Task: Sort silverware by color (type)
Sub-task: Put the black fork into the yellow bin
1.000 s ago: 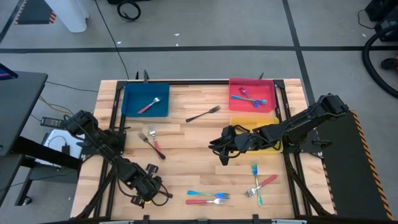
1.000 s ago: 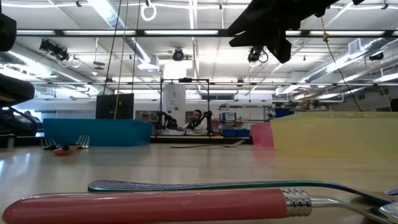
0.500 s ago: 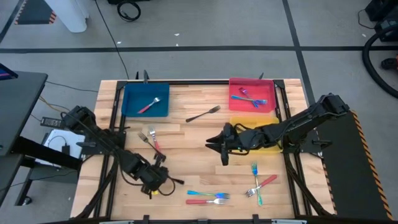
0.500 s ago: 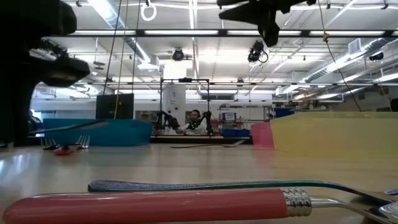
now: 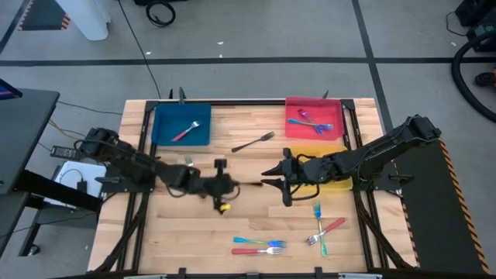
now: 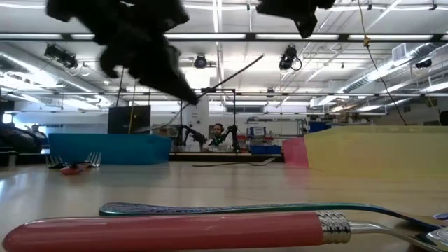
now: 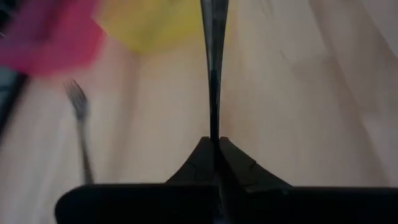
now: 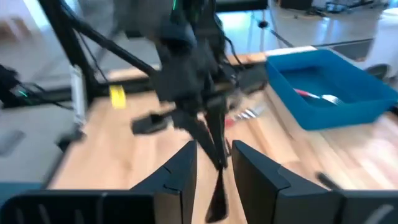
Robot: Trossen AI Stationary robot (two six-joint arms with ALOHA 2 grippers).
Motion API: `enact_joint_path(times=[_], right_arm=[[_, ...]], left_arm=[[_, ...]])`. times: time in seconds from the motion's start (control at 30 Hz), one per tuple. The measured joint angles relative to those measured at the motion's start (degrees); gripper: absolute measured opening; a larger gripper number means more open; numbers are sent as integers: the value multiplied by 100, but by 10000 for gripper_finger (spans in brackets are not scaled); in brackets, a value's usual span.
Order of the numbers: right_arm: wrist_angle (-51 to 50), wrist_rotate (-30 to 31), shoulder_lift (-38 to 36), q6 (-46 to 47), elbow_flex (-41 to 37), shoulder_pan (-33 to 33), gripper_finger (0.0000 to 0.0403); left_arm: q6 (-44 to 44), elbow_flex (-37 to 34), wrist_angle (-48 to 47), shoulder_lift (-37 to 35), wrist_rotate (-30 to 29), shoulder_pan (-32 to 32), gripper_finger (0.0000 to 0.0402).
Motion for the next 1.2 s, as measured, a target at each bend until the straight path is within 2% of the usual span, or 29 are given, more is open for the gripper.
enact_joint_path(times=[0.13,0.27,0.47,0.53,0.7,0.8,0.97,1.2], right_arm=[[-370,212,-14,-290,-1,-70,109],[-465,371,-123,-321,-2,-101,109],[-481,923,-216,-317,-2,-106,109],[-485,1154,-215,-321,-2,-162,109],[-487,1658,-200,-323,-2,-459,109],[-458,1875,-199,-430,-2,-662,109],[-299,2024,-196,-780,-2,-881,109],[466,2019,-196,-1739,-2,-1022,109]], left_arm=[[344,4,947,0,31,579,6],[405,4,1427,-2,21,1146,6],[379,6,2202,-4,55,1751,6],[378,9,2545,-4,234,1872,6],[368,11,3333,-4,1137,2084,6],[370,11,3635,-5,1407,2148,6],[483,11,4007,-7,1517,2170,6],[857,11,4423,-8,1536,2194,6]])
